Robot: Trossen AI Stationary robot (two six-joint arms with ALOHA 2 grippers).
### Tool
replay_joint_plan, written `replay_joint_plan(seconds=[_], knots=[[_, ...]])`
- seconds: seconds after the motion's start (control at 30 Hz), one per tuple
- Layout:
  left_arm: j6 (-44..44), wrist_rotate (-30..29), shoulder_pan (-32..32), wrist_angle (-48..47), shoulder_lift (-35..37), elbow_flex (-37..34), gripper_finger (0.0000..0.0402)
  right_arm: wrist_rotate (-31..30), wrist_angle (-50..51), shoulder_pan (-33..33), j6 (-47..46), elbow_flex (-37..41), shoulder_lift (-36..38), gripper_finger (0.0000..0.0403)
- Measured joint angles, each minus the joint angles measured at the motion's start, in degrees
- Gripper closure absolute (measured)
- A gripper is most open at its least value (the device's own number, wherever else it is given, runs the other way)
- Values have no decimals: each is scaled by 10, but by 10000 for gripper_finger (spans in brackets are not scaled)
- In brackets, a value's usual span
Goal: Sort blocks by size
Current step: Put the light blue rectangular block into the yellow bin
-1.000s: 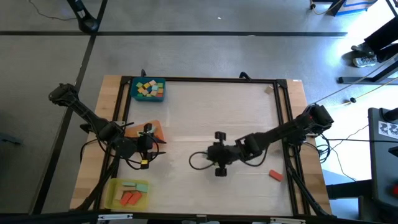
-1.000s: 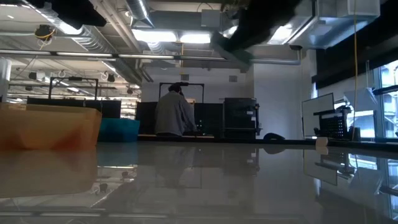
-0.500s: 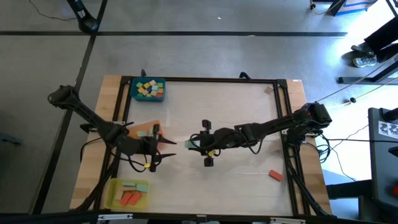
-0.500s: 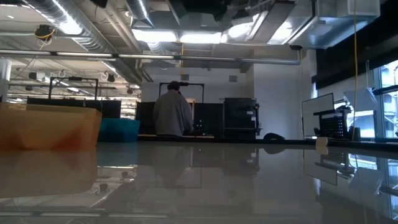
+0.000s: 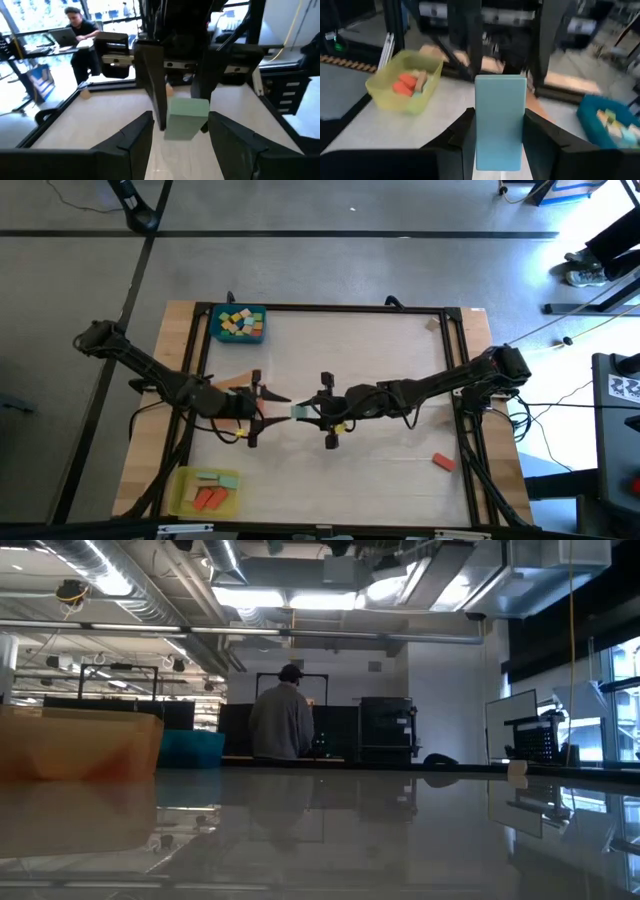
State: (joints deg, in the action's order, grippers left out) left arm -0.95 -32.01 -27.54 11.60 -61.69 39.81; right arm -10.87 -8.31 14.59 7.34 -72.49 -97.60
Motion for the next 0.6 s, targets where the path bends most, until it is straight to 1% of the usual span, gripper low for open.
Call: replay_joint_plan(seconds=[0.13, 0.23, 0.33, 0.47, 0.6], knots=[[1, 23, 14, 1, 0, 0, 202, 0, -31, 0, 32, 0, -8, 272], [3, 37, 21, 11, 0, 0, 176, 4, -50, 0, 36, 0, -8, 272], [2, 37, 22, 19, 0, 0, 158, 4, -60, -1, 37, 0, -7, 272], [-9, 40, 30, 40, -7, 0, 152, 4, -82, -1, 37, 0, -7, 272], [-40, 41, 33, 74, -23, 0, 160, 4, -86, -1, 40, 0, -7, 272]])
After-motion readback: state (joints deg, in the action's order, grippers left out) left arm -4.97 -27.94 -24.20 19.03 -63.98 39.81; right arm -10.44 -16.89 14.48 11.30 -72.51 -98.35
